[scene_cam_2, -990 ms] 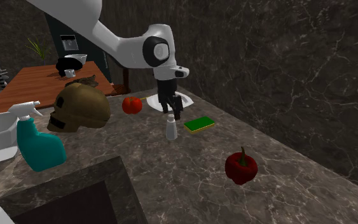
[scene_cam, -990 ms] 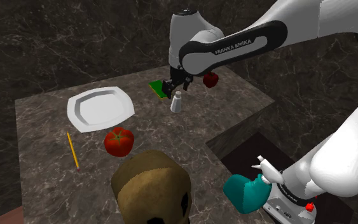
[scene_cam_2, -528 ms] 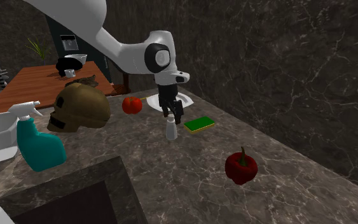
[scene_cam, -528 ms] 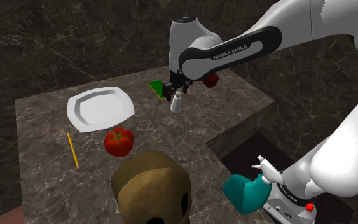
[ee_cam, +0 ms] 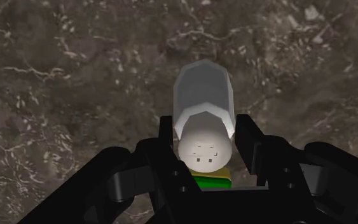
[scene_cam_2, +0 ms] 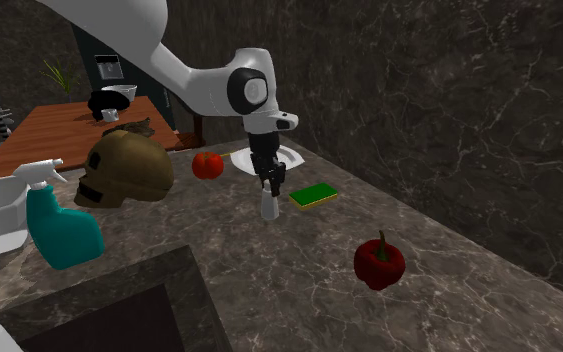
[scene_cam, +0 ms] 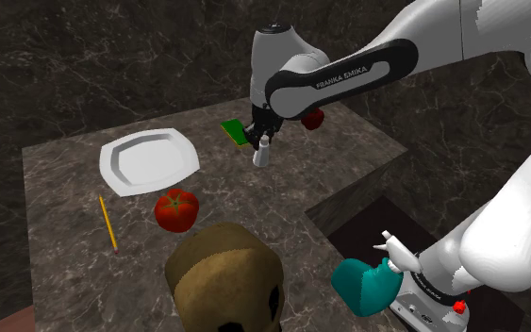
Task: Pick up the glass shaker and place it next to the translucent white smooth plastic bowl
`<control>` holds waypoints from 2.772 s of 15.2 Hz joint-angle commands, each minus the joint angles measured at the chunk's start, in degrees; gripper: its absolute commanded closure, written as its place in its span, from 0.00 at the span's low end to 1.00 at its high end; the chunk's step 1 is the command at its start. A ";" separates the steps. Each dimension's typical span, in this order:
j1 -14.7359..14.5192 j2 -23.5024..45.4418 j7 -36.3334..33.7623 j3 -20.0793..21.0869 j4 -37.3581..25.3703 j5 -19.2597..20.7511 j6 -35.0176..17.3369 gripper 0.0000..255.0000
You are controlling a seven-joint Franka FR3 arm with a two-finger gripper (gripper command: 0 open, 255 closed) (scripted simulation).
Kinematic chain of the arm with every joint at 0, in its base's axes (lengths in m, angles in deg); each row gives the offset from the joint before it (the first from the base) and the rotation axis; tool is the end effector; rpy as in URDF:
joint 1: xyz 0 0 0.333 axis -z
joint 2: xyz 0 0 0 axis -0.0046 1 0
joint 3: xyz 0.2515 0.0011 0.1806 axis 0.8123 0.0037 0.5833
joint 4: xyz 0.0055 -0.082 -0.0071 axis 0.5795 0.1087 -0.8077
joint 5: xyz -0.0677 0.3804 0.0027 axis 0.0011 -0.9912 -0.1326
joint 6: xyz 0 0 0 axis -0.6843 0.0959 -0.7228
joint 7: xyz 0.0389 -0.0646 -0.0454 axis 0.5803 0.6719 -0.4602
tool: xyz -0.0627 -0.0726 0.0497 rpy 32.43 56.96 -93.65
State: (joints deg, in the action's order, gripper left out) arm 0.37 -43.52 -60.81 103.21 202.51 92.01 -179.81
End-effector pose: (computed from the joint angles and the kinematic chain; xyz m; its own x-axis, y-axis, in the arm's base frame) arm 0.5463 0.1773 0.3517 0.9986 0.0279 0.0444 0.0225 -0.9930 0.1161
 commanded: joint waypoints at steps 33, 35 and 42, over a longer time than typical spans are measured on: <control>0.40 -7.26 4.89 0.73 -13.18 -4.67 19.61 1.00; 0.39 -7.42 5.11 0.75 -14.54 -4.80 21.09 1.00; 0.30 -7.55 5.76 0.83 -19.76 -5.02 26.40 1.00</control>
State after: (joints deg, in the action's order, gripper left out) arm 0.69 -51.15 -55.11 104.03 183.57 86.98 -154.16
